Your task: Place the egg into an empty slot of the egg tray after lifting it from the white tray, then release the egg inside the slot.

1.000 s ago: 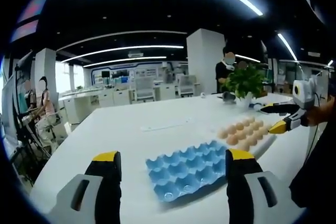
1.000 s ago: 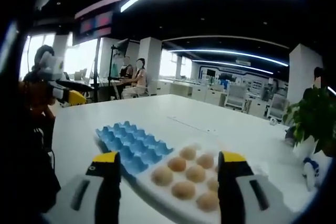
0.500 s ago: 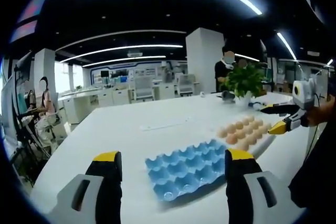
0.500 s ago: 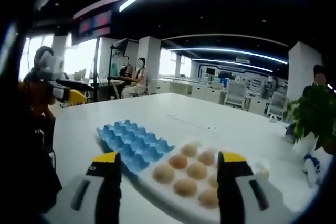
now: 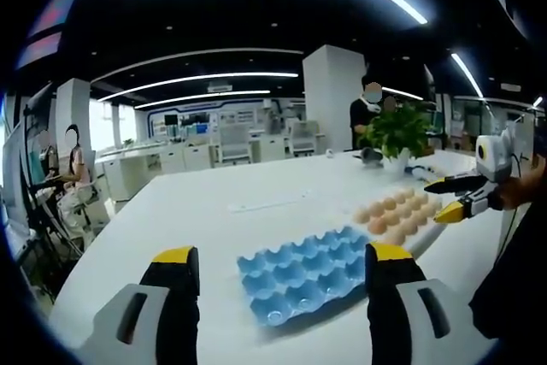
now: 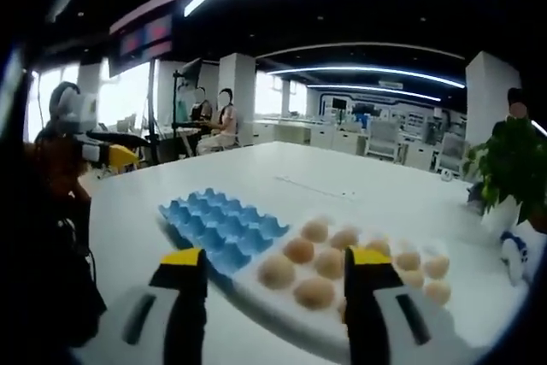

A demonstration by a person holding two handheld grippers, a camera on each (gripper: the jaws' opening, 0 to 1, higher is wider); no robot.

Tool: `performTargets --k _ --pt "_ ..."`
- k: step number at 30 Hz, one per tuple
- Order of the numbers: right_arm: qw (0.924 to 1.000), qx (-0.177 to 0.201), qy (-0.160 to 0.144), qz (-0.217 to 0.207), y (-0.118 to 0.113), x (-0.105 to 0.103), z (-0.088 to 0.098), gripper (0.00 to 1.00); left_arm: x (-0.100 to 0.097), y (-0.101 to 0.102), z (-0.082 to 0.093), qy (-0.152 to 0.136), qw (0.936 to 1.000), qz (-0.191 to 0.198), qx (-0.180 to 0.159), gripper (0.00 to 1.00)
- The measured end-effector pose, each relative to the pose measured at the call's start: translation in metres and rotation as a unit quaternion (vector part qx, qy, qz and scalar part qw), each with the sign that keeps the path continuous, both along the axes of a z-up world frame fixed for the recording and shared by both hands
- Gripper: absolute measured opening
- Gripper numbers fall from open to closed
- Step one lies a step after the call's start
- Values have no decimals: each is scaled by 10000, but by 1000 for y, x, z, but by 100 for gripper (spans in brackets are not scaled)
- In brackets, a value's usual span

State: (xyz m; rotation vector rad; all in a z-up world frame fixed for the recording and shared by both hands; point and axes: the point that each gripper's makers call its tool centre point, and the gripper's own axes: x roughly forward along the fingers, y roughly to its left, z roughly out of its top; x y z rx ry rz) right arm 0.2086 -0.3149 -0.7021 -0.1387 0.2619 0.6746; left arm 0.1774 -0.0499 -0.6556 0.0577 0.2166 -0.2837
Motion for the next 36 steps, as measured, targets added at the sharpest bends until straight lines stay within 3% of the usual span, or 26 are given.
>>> performTargets --k 3,5,9,10,13,19,25,30,32,33,34,35,36 --pt "9999 -120 14 -58 2 2 -5 63 0 0 0 -11 10000 -22 13 79" --pt "9996 -138 214 -131 4 6 -12 56 -1 -1 -1 16 10000 -25 -11 80" --pt "9987 -293 341 -260 8 14 -23 56 -1 -4 -3 66 9999 -118 -22 83" --pt "9983 -482 292 -140 11 16 -25 54 -2 -4 -3 62 9999 -157 8 83" --pt "9980 -538 322 -106 18 20 -28 46 -2 -5 -2 31 9997 -230 62 84" --pt "9955 -680 652 -48 24 33 -41 24 -5 -4 -5 84 9994 -309 131 84" --pt "9909 -1088 797 -21 23 39 -56 24 -7 -2 -7 129 9993 -322 111 84" --pt "9855 -1198 1200 69 28 37 -69 23 -9 2 -9 176 9989 -429 102 84" --pt "9845 -1301 1170 83 29 38 -70 25 -10 3 -11 215 9982 -542 117 83" --pt "9829 -1346 1255 73 28 38 -73 26 -10 4 -11 234 9979 -595 112 83" --pt "9752 -1494 1630 34 23 33 -83 26 -10 5 -12 255 9976 -641 117 83" --pt "9775 -1486 1495 124 26 36 -80 27 -10 5 -12 265 9974 -664 119 82" --pt "9751 -1588 1547 90 26 37 -79 27 -11 6 -14 298 9965 -771 108 82"
